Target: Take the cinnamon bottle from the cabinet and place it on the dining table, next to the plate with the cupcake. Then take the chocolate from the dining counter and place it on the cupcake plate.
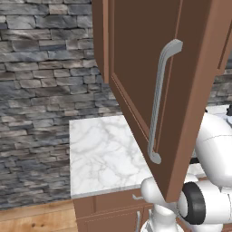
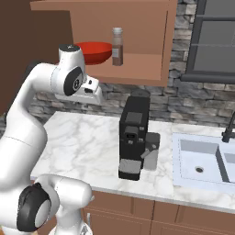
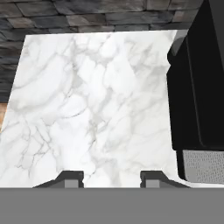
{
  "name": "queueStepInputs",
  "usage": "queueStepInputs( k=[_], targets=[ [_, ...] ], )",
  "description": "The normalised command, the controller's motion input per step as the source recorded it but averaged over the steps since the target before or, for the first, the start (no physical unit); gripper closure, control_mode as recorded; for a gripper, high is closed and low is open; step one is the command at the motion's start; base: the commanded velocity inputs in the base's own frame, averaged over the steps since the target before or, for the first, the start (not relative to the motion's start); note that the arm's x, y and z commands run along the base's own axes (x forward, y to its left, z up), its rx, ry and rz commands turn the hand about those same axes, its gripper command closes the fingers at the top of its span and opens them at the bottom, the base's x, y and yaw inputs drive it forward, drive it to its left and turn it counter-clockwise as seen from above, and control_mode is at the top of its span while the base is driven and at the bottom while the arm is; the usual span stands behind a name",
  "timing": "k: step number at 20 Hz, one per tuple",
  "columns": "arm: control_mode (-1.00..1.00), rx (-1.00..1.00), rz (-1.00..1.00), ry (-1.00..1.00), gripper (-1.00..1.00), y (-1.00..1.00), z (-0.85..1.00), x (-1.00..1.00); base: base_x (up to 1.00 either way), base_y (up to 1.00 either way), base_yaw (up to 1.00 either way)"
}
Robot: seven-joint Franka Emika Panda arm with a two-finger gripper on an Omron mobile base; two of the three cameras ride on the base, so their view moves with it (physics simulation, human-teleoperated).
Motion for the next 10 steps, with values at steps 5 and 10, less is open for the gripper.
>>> queueStepInputs(
  k=[5, 10],
  targets=[
    [-1.00, 0.00, 0.00, 0.00, -1.00, 0.00, 0.00, 0.00, 0.00, 0.00, 0.00],
    [-1.00, -0.03, 0.00, -0.23, -1.00, -0.04, 0.13, -0.41, 0.00, 0.00, 0.00]
  ],
)
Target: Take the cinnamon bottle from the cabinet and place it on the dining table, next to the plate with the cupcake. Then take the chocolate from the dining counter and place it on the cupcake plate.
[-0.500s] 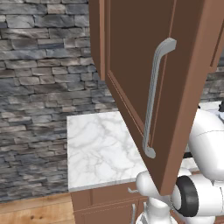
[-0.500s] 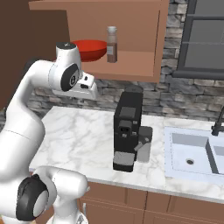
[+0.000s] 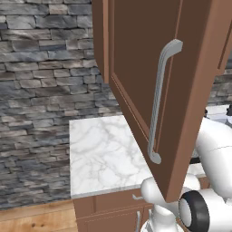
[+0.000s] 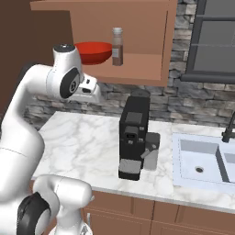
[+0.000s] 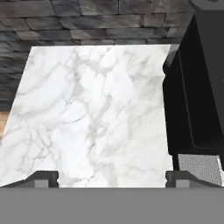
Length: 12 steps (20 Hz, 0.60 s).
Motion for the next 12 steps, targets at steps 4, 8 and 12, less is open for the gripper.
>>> queueStepInputs(
  k=[4, 8, 12],
  targets=[
    [-1.00, -0.17, 0.00, -0.50, -1.00, -0.19, 0.63, -0.46, 0.00, 0.00, 0.00],
    [-1.00, -0.06, -0.05, -0.33, -1.00, -0.28, 0.89, 0.00, 0.00, 0.00, 0.00],
    [-1.00, 0.00, 0.00, -0.25, -1.00, -0.25, 0.85, 0.01, 0.00, 0.00, 0.00]
  ],
)
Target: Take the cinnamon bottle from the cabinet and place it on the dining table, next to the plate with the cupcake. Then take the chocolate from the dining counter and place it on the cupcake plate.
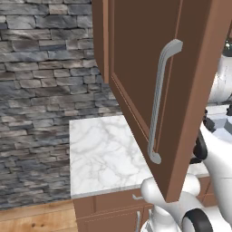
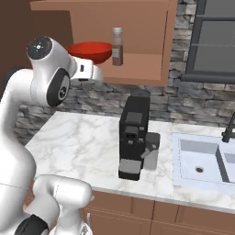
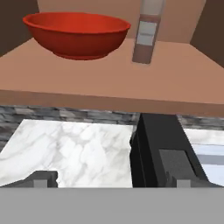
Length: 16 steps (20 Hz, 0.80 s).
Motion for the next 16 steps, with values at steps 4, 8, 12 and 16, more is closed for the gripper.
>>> queueStepInputs(
  k=[4, 8, 12, 16],
  targets=[
    [-1.00, 0.03, 0.00, -0.16, -1.00, -0.36, 0.88, 0.07, 0.00, 0.00, 0.00],
    [-1.00, 0.11, -0.13, -0.02, -1.00, -0.32, 0.57, 0.42, 0.00, 0.00, 0.00],
    [-1.00, 0.25, -0.20, 0.06, -1.00, -0.25, 0.24, 0.62, 0.00, 0.00, 0.00],
    [-1.00, 0.14, -0.16, 0.06, -1.00, -0.03, 0.00, 0.79, 0.00, 0.00, 0.00]
  ],
)
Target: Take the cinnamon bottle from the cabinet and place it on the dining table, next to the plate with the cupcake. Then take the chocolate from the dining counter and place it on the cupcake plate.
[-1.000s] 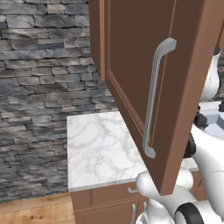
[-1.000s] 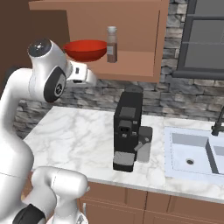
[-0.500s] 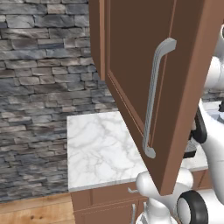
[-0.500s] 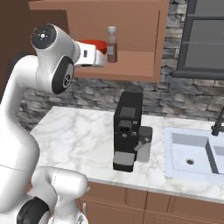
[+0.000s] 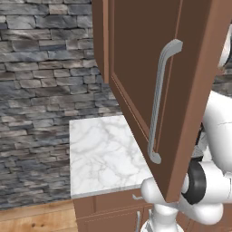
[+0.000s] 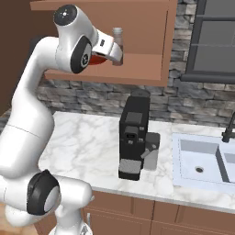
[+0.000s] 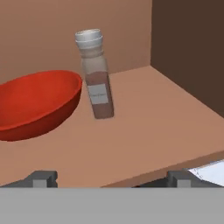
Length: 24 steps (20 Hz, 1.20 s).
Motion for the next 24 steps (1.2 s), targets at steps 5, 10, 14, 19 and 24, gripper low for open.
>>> queueStepInputs(
  k=[5, 10, 14, 19, 24],
  targets=[
    [-1.00, 0.01, -0.01, 0.00, -1.00, 0.00, 0.00, 0.69, 0.00, 0.00, 0.00],
    [-1.00, -0.01, 0.00, 0.00, -1.00, -0.01, 0.00, 0.52, 0.00, 0.00, 0.00],
    [-1.00, -0.04, 0.00, 0.00, -1.00, -0.01, 0.00, 0.46, 0.00, 0.00, 0.00],
    [-1.00, -0.07, 0.00, -0.01, -1.00, -0.10, -0.01, 0.49, 0.00, 0.00, 0.00],
    [-1.00, -0.07, 0.00, -0.03, -1.00, -0.16, -0.05, 0.45, 0.00, 0.00, 0.00]
  ],
)
